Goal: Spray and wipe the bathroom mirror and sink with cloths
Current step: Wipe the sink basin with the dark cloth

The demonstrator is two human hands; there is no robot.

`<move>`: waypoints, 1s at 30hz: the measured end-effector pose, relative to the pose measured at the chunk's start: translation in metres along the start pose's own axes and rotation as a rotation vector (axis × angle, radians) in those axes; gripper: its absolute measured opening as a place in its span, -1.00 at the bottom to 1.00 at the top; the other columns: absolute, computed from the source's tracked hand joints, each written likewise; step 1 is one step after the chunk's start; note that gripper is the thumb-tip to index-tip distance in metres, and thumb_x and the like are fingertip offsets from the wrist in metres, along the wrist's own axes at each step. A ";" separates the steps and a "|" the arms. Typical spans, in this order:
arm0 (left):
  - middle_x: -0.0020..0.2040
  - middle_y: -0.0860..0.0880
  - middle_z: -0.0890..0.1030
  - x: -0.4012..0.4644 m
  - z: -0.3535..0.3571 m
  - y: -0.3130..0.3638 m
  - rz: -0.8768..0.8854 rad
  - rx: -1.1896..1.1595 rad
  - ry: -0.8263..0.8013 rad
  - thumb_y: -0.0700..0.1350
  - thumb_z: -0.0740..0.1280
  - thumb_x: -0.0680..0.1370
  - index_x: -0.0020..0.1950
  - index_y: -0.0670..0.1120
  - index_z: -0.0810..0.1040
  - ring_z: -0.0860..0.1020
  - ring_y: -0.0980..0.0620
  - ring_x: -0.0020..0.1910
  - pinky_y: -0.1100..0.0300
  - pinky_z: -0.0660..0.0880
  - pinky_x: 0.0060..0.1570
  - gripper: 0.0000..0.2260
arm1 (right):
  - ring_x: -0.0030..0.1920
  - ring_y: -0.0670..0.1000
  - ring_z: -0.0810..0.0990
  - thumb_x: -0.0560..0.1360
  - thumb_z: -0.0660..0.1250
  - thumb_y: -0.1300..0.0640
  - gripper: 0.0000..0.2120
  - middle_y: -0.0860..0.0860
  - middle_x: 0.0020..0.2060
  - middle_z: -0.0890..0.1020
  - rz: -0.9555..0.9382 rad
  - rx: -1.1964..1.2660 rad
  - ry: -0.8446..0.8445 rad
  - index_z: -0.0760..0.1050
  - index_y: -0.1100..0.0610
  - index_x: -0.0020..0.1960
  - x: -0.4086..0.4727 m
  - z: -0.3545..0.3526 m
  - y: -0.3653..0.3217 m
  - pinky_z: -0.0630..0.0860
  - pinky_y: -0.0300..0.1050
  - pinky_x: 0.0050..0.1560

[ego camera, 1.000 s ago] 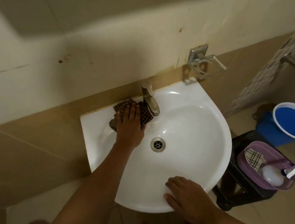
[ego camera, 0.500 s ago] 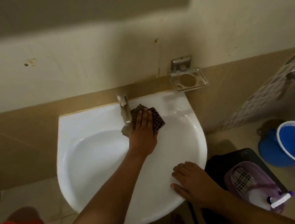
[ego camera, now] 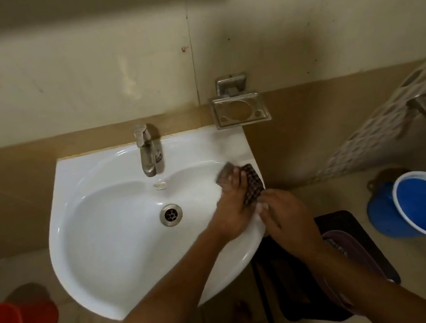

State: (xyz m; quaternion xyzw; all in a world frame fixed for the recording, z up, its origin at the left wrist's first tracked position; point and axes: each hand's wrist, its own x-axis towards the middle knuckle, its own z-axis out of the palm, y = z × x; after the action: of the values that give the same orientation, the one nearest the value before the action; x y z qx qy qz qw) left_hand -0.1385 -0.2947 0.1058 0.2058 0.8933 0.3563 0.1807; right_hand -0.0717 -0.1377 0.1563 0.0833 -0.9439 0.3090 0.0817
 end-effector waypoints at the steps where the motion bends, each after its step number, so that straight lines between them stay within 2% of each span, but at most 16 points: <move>1: 0.61 -0.06 -0.21 -0.010 0.008 0.004 -0.050 -0.140 -0.022 0.08 0.09 0.67 0.59 -0.10 -0.20 -0.24 -0.05 0.59 0.01 -0.22 0.56 -0.36 | 0.07 0.01 0.59 0.60 0.17 0.00 -0.68 0.06 0.05 0.65 0.018 0.006 0.006 0.60 0.17 0.12 0.005 -0.004 0.003 0.53 -0.08 0.12; 3: 0.62 -0.06 -0.16 -0.028 0.015 0.010 -0.148 -0.297 -0.057 -0.09 0.17 0.68 0.61 -0.09 -0.15 -0.18 -0.02 0.61 0.05 -0.18 0.58 -0.37 | 0.09 0.05 0.58 0.61 0.17 -0.02 -0.65 0.09 0.08 0.65 0.039 0.003 0.014 0.59 0.20 0.13 0.010 -0.009 0.009 0.54 -0.04 0.12; 4: 0.63 -0.05 -0.15 -0.035 0.014 0.015 -0.178 -0.305 -0.084 -0.07 0.18 0.68 0.62 -0.06 -0.14 -0.18 -0.01 0.61 0.06 -0.18 0.58 -0.37 | 0.11 0.05 0.58 0.61 0.18 -0.01 -0.66 0.10 0.09 0.64 0.046 -0.001 0.017 0.59 0.20 0.14 0.011 -0.010 0.011 0.53 -0.03 0.13; 7: 0.62 0.04 -0.19 -0.056 0.015 0.025 -0.238 -0.193 -0.202 0.20 0.11 0.65 0.63 -0.03 -0.21 -0.24 0.04 0.59 -0.03 -0.19 0.57 -0.28 | 0.13 0.04 0.56 0.62 0.22 0.05 -0.73 0.08 0.10 0.64 0.042 -0.007 -0.006 0.59 0.19 0.14 0.008 -0.007 0.009 0.51 -0.05 0.15; 9: 0.62 0.05 -0.21 -0.060 0.018 0.025 -0.278 -0.157 -0.228 0.30 0.07 0.60 0.62 -0.04 -0.24 -0.26 0.04 0.59 -0.10 -0.21 0.56 -0.22 | 0.12 0.03 0.56 0.62 0.20 0.06 -0.73 0.06 0.08 0.64 -0.012 -0.021 -0.051 0.59 0.18 0.13 0.002 0.000 0.001 0.47 -0.12 0.15; 12: 0.61 -0.05 -0.31 -0.038 0.023 0.014 -0.323 -0.108 -0.194 0.24 -0.01 0.61 0.60 -0.07 -0.30 -0.31 -0.06 0.59 -0.15 -0.30 0.52 -0.26 | 0.18 0.00 0.53 0.63 0.11 -0.01 -0.63 0.06 0.15 0.63 -0.044 -0.076 -0.140 0.58 0.16 0.20 -0.007 0.012 -0.007 0.36 -0.21 0.23; 14: 0.59 -0.08 -0.37 -0.015 0.025 0.006 -0.389 -0.093 -0.151 0.14 -0.01 0.68 0.58 -0.09 -0.36 -0.35 -0.10 0.57 -0.17 -0.34 0.49 -0.32 | 0.24 0.01 0.52 0.63 0.08 -0.01 -0.60 0.08 0.20 0.62 -0.030 -0.101 -0.156 0.56 0.17 0.24 -0.011 0.016 -0.006 0.36 -0.17 0.31; 19: 0.60 -0.07 -0.33 -0.004 0.024 -0.011 -0.380 -0.055 -0.045 0.14 0.00 0.68 0.58 -0.08 -0.34 -0.32 -0.07 0.58 -0.16 -0.33 0.50 -0.34 | 0.24 0.04 0.51 0.59 0.14 0.06 -0.63 0.10 0.21 0.60 -0.051 -0.152 -0.151 0.54 0.19 0.27 -0.020 0.018 -0.006 0.38 -0.10 0.33; 23: 0.62 -0.05 -0.28 -0.045 0.017 -0.026 -0.262 0.041 -0.214 0.13 -0.04 0.69 0.61 -0.06 -0.26 -0.29 -0.04 0.59 -0.16 -0.29 0.53 -0.39 | 0.20 0.09 0.53 0.55 0.18 0.11 -0.69 0.12 0.16 0.61 -0.083 -0.177 -0.157 0.57 0.20 0.16 -0.022 0.030 -0.019 0.42 0.01 0.33; 27: 0.62 0.01 -0.23 -0.111 -0.015 -0.046 -0.225 0.169 -0.445 0.16 -0.07 0.69 0.62 0.01 -0.21 -0.25 -0.02 0.60 -0.04 -0.28 0.53 -0.43 | 0.29 0.13 0.51 0.57 0.12 0.02 -0.62 0.14 0.23 0.59 -0.085 -0.227 -0.234 0.57 0.20 0.18 -0.027 0.050 -0.036 0.36 0.11 0.42; 30: 0.61 0.03 -0.21 -0.153 -0.059 -0.063 -0.246 0.297 -0.613 0.18 -0.07 0.69 0.62 0.03 -0.19 -0.22 -0.01 0.60 -0.03 -0.26 0.54 -0.43 | 0.32 0.14 0.51 0.56 0.11 -0.06 -0.58 0.12 0.24 0.60 -0.072 -0.278 -0.325 0.58 0.17 0.19 -0.032 0.067 -0.050 0.34 0.20 0.43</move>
State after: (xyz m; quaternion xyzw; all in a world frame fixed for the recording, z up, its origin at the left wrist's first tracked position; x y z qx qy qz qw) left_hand -0.0510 -0.4459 0.1279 0.2181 0.8578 0.1201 0.4497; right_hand -0.0374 -0.2141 0.1244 0.1537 -0.9745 0.1553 -0.0501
